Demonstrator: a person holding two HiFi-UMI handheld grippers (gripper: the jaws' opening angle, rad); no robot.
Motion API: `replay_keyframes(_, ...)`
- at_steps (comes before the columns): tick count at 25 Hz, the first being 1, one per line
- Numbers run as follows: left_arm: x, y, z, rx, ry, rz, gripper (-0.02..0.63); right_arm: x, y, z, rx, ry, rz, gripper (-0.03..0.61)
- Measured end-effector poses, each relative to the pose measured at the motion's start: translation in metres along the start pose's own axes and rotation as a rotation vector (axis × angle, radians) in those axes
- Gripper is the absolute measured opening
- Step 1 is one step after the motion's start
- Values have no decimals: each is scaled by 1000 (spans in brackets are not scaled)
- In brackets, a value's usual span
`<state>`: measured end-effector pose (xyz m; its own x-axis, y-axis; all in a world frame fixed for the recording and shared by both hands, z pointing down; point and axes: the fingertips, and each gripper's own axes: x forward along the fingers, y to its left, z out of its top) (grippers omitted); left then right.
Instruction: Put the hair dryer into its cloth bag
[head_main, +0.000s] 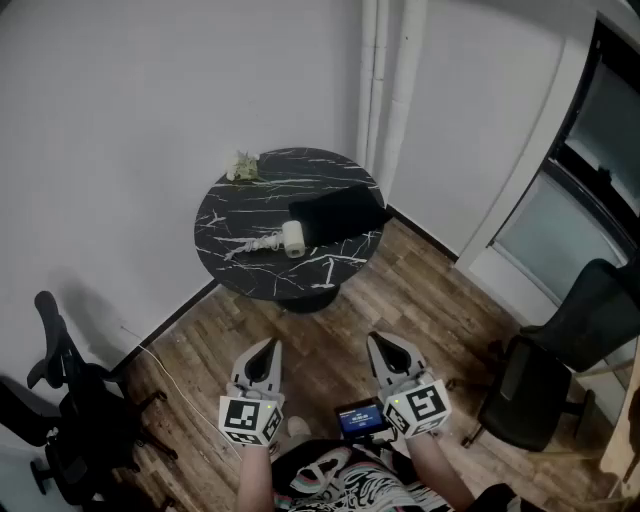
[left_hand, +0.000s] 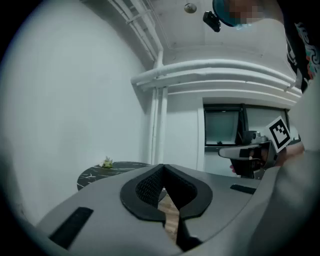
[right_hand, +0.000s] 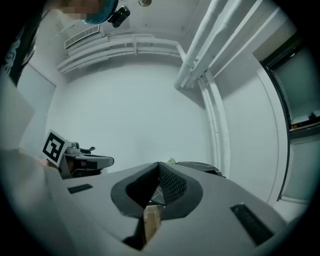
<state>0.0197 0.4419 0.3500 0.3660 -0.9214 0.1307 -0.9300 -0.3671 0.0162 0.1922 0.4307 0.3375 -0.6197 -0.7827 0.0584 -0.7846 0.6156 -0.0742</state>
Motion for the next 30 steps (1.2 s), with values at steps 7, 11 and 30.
replay_keyframes(7,4,3,6,-60,-66,0,3,4,-12,2,0,-18,1,18)
replay_keyframes(11,5,12,3,-19,-55,59,3,8,-16,2,28,-36,7,18)
replay_keyframes(30,110,91,-2,93,-35,110,4,113,-74,-7,-13,12,-12,20)
